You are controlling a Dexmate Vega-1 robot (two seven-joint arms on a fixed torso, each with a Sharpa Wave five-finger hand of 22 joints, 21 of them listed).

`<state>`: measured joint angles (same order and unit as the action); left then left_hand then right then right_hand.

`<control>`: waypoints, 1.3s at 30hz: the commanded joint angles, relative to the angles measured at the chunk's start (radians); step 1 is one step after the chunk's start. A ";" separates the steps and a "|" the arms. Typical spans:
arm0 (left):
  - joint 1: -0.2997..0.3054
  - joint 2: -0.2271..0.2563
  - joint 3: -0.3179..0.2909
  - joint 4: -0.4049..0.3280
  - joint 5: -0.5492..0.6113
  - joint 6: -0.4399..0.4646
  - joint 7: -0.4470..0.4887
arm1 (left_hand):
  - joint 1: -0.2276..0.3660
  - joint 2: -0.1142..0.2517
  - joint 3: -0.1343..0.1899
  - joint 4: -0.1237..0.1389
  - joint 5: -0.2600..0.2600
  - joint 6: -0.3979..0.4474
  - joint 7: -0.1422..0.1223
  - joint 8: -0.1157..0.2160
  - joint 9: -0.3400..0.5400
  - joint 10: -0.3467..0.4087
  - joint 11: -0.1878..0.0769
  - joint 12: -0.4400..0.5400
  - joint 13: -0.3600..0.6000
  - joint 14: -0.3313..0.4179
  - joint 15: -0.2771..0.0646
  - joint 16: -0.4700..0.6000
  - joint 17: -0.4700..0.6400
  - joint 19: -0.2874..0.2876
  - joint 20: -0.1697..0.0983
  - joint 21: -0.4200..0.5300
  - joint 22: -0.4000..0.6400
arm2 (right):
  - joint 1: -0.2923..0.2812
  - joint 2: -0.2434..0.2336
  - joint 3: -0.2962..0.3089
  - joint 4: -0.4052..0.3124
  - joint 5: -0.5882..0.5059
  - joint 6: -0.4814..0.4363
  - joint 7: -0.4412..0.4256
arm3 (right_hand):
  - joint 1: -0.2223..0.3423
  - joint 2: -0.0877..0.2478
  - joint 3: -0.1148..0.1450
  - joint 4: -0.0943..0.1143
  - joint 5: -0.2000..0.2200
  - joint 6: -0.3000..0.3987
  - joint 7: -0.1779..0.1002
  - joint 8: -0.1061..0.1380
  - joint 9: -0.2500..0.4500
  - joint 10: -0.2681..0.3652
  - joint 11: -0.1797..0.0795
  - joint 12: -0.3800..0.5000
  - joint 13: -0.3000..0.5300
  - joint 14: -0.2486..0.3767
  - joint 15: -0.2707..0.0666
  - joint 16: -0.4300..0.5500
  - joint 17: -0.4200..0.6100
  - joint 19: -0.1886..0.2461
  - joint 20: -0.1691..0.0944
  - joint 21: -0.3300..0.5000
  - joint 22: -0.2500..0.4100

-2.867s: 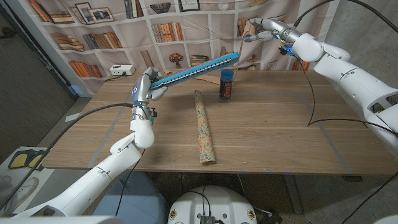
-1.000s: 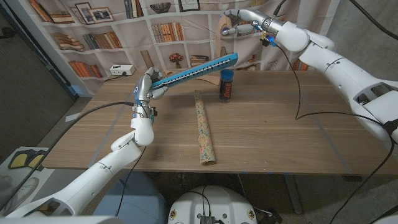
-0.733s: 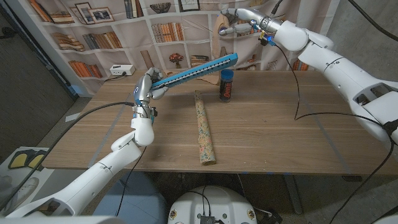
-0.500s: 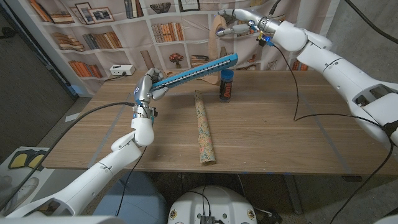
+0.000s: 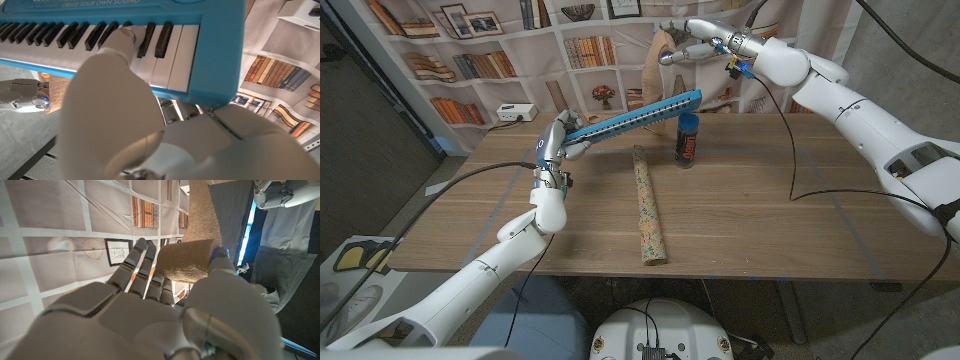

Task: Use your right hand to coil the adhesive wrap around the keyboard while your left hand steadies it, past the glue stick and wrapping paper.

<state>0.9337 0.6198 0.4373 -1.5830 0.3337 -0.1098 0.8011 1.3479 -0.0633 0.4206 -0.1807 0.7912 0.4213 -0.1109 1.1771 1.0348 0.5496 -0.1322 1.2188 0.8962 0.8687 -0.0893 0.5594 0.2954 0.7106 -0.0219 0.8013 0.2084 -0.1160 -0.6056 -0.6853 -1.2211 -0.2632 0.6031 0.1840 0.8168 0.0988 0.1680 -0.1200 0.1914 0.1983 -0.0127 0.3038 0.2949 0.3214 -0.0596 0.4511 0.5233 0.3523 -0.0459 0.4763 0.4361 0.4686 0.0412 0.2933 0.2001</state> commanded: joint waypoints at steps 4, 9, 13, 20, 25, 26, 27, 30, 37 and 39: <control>0.004 0.011 -0.005 -0.014 -0.006 0.023 -0.013 | -0.022 0.052 0.040 0.032 0.229 0.000 0.000 0.003 0.000 -0.002 -0.001 0.311 0.326 0.271 -0.113 0.340 0.475 0.181 -0.182 0.477 0.436 | -0.046 -0.005 0.025 -0.071 0.035 0.038 0.041 | -0.004 0.006 -0.001 -0.002 -0.005 0.010 0.000 0.006 0.006 0.009 0.001 0.000 0.005 -0.001 -0.131 -0.003 0.002 -0.002 0.003 -0.004 -0.001; 0.001 0.009 -0.005 -0.008 -0.008 0.011 -0.006 | -0.021 0.051 0.042 0.031 0.230 0.000 0.000 0.004 -0.001 -0.003 -0.001 0.312 0.325 0.270 -0.115 0.341 0.476 0.181 -0.181 0.478 0.435 | -0.063 -0.012 0.036 -0.101 0.042 0.041 0.053 | -0.005 0.006 -0.001 -0.003 -0.005 0.013 0.000 0.006 0.006 0.011 0.001 0.000 0.006 0.000 -0.131 -0.003 0.003 -0.004 0.001 -0.005 -0.001; 0.003 0.009 -0.006 -0.008 -0.010 0.011 -0.005 | -0.022 0.051 0.039 0.032 0.228 0.000 -0.001 0.004 -0.002 -0.001 -0.002 0.313 0.324 0.273 -0.116 0.341 0.472 0.183 -0.181 0.476 0.431 | -0.080 -0.019 0.047 -0.125 0.063 0.044 0.069 | -0.004 0.007 0.000 -0.004 -0.005 0.013 0.000 0.006 0.006 0.011 0.001 0.000 0.007 -0.001 -0.131 -0.004 0.003 -0.004 0.001 -0.005 -0.001; 0.007 0.010 -0.009 -0.009 -0.012 0.017 -0.004 | -0.022 0.050 0.039 0.031 0.228 0.001 -0.003 0.006 -0.002 -0.002 -0.002 0.314 0.324 0.274 -0.116 0.343 0.472 0.183 -0.182 0.480 0.435 | -0.116 -0.037 0.069 -0.188 0.085 0.041 0.090 | -0.006 0.006 0.000 -0.005 -0.005 0.017 -0.001 0.007 0.007 0.015 0.000 0.000 0.009 0.000 -0.132 -0.005 0.002 -0.006 0.001 -0.006 -0.001; 0.005 0.009 -0.016 -0.002 -0.011 0.023 0.007 | -0.021 0.050 0.040 0.031 0.228 0.002 -0.003 0.007 -0.004 0.003 -0.002 0.305 0.308 0.276 -0.115 0.346 0.472 0.181 -0.181 0.480 0.435 | -0.143 -0.051 0.087 -0.228 0.092 0.030 0.095 | -0.006 0.007 0.001 -0.005 -0.005 0.020 -0.002 0.008 0.007 0.019 -0.001 0.001 0.010 0.001 -0.131 -0.006 0.002 -0.007 0.003 -0.006 -0.002; 0.004 0.008 -0.017 0.000 -0.011 0.025 0.009 | -0.022 0.050 0.041 0.032 0.229 0.002 -0.003 0.007 -0.004 0.004 -0.002 0.306 0.311 0.275 -0.113 0.345 0.473 0.183 -0.181 0.479 0.433 | -0.149 -0.054 0.091 -0.236 0.096 0.028 0.096 | -0.007 0.007 0.000 -0.005 -0.005 0.021 -0.003 0.008 0.007 0.019 -0.001 0.001 0.010 0.001 -0.131 -0.006 0.003 -0.007 0.003 -0.006 -0.002; 0.002 0.007 -0.018 0.003 -0.012 0.026 0.013 | -0.022 0.050 0.041 0.031 0.229 0.002 -0.003 0.007 -0.005 0.004 -0.002 0.309 0.316 0.273 -0.114 0.345 0.473 0.185 -0.181 0.479 0.430 | -0.155 -0.057 0.095 -0.243 0.097 0.026 0.097 | -0.007 0.007 0.000 -0.006 -0.005 0.022 -0.004 0.009 0.007 0.019 -0.001 0.001 0.010 0.001 -0.132 -0.005 0.003 -0.007 0.003 -0.006 -0.002; -0.002 0.002 -0.021 0.007 -0.013 0.030 0.022 | -0.022 0.049 0.041 0.031 0.229 0.002 -0.003 0.008 -0.005 0.003 -0.003 0.311 0.319 0.273 -0.114 0.346 0.473 0.185 -0.182 0.482 0.435 | -0.171 -0.063 0.104 -0.261 0.102 0.021 0.097 | -0.006 0.007 0.001 -0.007 -0.005 0.024 -0.005 0.009 0.007 0.023 -0.002 0.002 0.011 0.002 -0.133 -0.005 0.004 -0.007 0.003 -0.007 -0.002; 0.000 0.004 -0.022 0.000 -0.013 0.032 0.027 | -0.021 0.049 0.041 0.031 0.228 0.002 -0.003 0.010 -0.005 0.004 0.000 0.312 0.321 0.274 -0.115 0.346 0.470 0.184 -0.182 0.480 0.432 | -0.215 -0.085 0.132 -0.312 0.114 0.013 0.092 | -0.009 0.005 0.000 -0.007 -0.005 0.027 -0.007 0.010 0.008 0.026 -0.003 0.003 0.013 0.003 -0.136 -0.008 0.002 -0.008 0.003 -0.007 -0.002; 0.001 0.004 -0.023 -0.002 -0.017 0.031 0.026 | -0.022 0.049 0.041 0.031 0.228 0.001 -0.004 0.011 -0.004 0.004 0.000 0.314 0.323 0.274 -0.114 0.347 0.470 0.188 -0.183 0.480 0.431 | -0.228 -0.092 0.141 -0.329 0.119 0.011 0.090 | -0.008 0.005 0.001 -0.008 -0.005 0.028 -0.007 0.010 0.008 0.030 -0.004 0.004 0.013 0.003 -0.136 -0.009 0.001 -0.007 0.002 -0.007 -0.002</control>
<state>0.9357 0.6250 0.4200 -1.5828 0.3228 -0.0861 0.8192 1.3479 -0.0633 0.4201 -0.1803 0.7912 0.4214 -0.1108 1.1788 1.0271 0.5475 -0.1301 1.2245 0.8962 0.8687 -0.0893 0.5618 0.2954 0.7106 -0.0219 0.8014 0.2083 -0.2809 -0.6666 -0.5847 -1.4703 -0.1645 0.6257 0.2750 0.8055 0.0953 0.1681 -0.1200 0.1914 0.2145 -0.0177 0.3079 0.2993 0.3385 -0.0624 0.4471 0.5310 0.3523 -0.0459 0.4680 0.4356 0.4652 0.0448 0.2873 0.1951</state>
